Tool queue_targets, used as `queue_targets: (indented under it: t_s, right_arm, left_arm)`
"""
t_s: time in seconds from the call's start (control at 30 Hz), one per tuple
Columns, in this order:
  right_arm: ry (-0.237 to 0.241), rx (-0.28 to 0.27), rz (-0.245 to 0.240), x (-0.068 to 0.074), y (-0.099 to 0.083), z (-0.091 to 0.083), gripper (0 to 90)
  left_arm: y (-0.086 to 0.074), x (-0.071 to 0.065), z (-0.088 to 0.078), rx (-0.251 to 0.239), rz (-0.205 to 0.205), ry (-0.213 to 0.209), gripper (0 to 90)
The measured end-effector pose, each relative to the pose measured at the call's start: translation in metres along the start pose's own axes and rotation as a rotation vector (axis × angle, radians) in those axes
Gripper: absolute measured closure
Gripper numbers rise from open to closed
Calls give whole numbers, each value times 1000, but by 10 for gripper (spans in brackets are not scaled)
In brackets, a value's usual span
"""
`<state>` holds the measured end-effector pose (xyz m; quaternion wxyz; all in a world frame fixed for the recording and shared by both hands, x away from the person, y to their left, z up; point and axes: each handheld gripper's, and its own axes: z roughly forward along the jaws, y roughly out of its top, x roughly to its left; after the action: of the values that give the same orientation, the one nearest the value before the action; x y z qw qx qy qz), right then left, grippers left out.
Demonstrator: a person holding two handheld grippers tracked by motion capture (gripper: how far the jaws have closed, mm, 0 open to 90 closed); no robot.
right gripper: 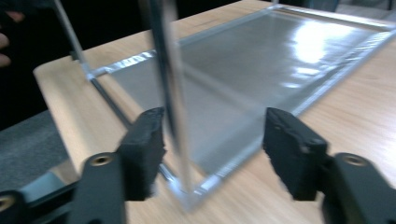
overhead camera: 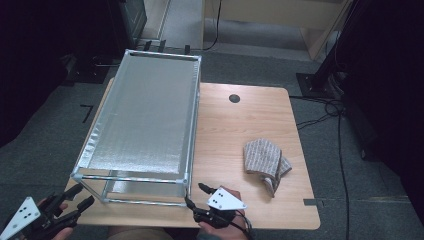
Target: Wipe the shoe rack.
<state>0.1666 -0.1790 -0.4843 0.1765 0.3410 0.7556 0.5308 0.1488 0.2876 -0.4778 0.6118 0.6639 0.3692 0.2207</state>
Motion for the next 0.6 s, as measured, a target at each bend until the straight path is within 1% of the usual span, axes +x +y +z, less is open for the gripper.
queue_targets:
  t_s: [0.07,0.1,0.13,0.17,0.2,0.27,0.3,0.37,0.4,0.47,0.5,0.53,0.6]
  right_arm:
    - [-37,-10,7,-8,-1,-9,286]
    - [-54,-13,9,-13,-2,-14,263]
    - [-67,-18,17,-18,-3,-20,250]
    - [-82,-22,23,-23,-4,-26,236]
    - [-99,-24,28,-27,-5,-31,219]
    - [-153,-21,26,-38,-8,-43,190]
    - [-181,-22,36,-45,-10,-49,182]
    - [-235,-26,60,-59,-14,-60,168]
    - [-275,-27,68,-69,-18,-67,158]
    - [-327,-28,99,-82,-22,-77,144]
    - [-355,-32,107,-91,-25,-82,142]
    - [-389,-32,130,-100,-29,-89,141]
    - [-431,-37,159,-112,-34,-97,140]
  left_arm:
    - [0,4,-4,-33,-31,-10,305]
    - [1,6,-5,-45,-39,-20,268]
    - [1,7,-7,-49,-47,-19,239]
    - [1,9,-8,-57,-53,-16,225]
    - [0,11,-9,-69,-70,-14,211]
    - [0,15,-10,-77,-88,1,190]
    - [0,17,-10,-83,-102,9,186]
    - [-2,23,-10,-90,-131,38,184]
    - [-2,26,-10,-91,-138,50,179]
    - [-3,32,-9,-96,-158,79,177]
    - [-4,36,-7,-89,-161,101,176]
    - [-5,38,-5,-83,-159,115,176]
    - [-7,42,2,-57,-157,157,176]
